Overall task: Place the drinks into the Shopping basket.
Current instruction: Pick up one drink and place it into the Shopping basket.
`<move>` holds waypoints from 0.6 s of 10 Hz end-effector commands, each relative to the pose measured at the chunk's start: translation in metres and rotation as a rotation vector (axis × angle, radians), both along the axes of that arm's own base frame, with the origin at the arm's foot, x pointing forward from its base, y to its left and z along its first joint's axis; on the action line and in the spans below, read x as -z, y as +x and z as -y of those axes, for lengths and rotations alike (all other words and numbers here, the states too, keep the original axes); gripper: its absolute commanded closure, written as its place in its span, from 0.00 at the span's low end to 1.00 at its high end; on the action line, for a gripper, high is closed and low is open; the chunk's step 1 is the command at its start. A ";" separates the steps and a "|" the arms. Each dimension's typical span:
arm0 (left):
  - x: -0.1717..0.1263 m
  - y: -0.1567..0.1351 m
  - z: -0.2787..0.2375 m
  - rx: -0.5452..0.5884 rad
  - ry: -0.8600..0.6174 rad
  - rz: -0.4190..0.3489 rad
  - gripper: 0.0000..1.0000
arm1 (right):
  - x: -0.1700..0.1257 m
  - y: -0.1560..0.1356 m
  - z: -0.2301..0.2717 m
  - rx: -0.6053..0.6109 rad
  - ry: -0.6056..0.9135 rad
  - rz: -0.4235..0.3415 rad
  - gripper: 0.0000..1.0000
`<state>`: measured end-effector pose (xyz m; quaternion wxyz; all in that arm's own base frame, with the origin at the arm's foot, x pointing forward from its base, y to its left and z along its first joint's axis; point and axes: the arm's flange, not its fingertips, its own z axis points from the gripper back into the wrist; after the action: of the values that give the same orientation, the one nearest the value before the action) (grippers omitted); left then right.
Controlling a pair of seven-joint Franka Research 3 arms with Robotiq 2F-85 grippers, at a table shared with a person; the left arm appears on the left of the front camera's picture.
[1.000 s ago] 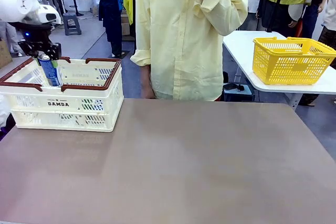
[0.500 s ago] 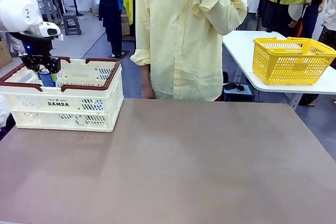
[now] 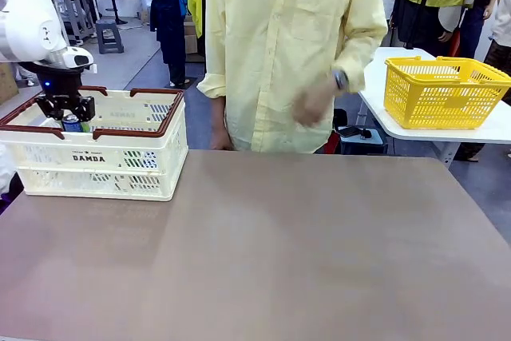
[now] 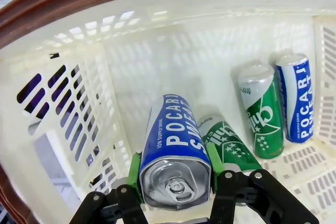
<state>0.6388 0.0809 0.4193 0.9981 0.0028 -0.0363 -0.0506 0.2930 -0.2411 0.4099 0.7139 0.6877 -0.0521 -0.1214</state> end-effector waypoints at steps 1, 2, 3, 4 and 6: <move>-0.006 0.008 -0.001 -0.001 0.015 -0.005 0.93 | -0.004 -0.001 -0.001 0.000 0.008 -0.010 0.00; -0.005 0.010 0.000 -0.005 0.017 -0.014 0.36 | -0.004 -0.001 -0.001 0.000 0.008 -0.010 0.00; -0.006 0.010 -0.001 -0.006 0.016 -0.008 0.00 | -0.004 -0.001 -0.001 0.000 0.008 -0.010 0.00; -0.007 0.010 -0.002 -0.009 0.009 -0.004 0.00 | -0.004 -0.001 -0.001 0.000 0.008 -0.010 0.00; -0.014 0.006 -0.005 -0.020 0.010 0.017 0.00 | -0.004 -0.001 -0.001 0.000 0.008 -0.010 0.00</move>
<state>0.6457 0.0824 0.4273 0.9979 0.0047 -0.0418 -0.0497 0.2930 -0.2411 0.4099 0.7139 0.6877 -0.0521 -0.1214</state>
